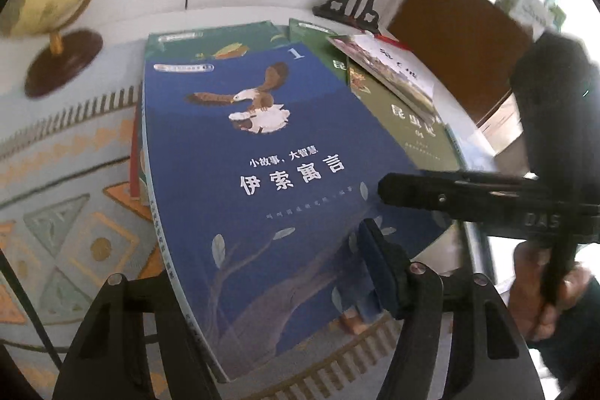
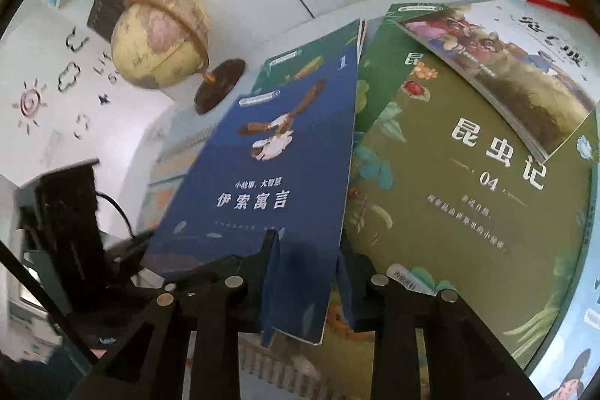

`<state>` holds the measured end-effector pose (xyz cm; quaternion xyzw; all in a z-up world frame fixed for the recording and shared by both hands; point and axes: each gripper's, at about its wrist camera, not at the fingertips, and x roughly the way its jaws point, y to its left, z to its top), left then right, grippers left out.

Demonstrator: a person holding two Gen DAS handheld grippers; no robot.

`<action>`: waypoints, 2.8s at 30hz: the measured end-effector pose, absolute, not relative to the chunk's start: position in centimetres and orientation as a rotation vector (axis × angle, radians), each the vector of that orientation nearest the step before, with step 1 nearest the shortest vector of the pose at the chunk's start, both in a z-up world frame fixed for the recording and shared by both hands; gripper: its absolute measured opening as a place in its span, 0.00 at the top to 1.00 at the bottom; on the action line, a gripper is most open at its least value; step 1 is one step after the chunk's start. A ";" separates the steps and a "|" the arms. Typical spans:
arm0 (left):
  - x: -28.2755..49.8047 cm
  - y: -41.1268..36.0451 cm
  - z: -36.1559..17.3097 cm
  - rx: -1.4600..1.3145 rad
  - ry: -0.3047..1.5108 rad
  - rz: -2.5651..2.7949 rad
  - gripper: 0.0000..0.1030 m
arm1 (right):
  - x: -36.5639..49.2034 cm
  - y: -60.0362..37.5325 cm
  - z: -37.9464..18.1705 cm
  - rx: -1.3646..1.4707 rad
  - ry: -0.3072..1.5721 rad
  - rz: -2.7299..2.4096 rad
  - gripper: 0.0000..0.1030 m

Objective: Organize books
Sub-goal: 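Pull the blue book out of the pile with the right gripper, then carry the blue book beside the pile and open the right gripper, then move the right gripper back over the book pile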

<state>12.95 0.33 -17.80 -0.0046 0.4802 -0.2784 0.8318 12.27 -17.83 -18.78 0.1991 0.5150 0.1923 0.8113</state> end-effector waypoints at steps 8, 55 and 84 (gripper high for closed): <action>10.7 -0.5 -15.4 0.142 0.930 -0.577 0.39 | 10.4 -15.0 -16.5 0.201 1.056 0.392 0.73; 10.0 32.2 -15.9 -0.225 0.971 -0.395 0.39 | 11.7 16.7 -15.4 0.080 1.051 0.664 0.72; 0.8 32.4 -13.6 -0.080 1.107 -0.213 0.29 | 5.0 10.4 -17.5 0.104 1.301 0.480 0.69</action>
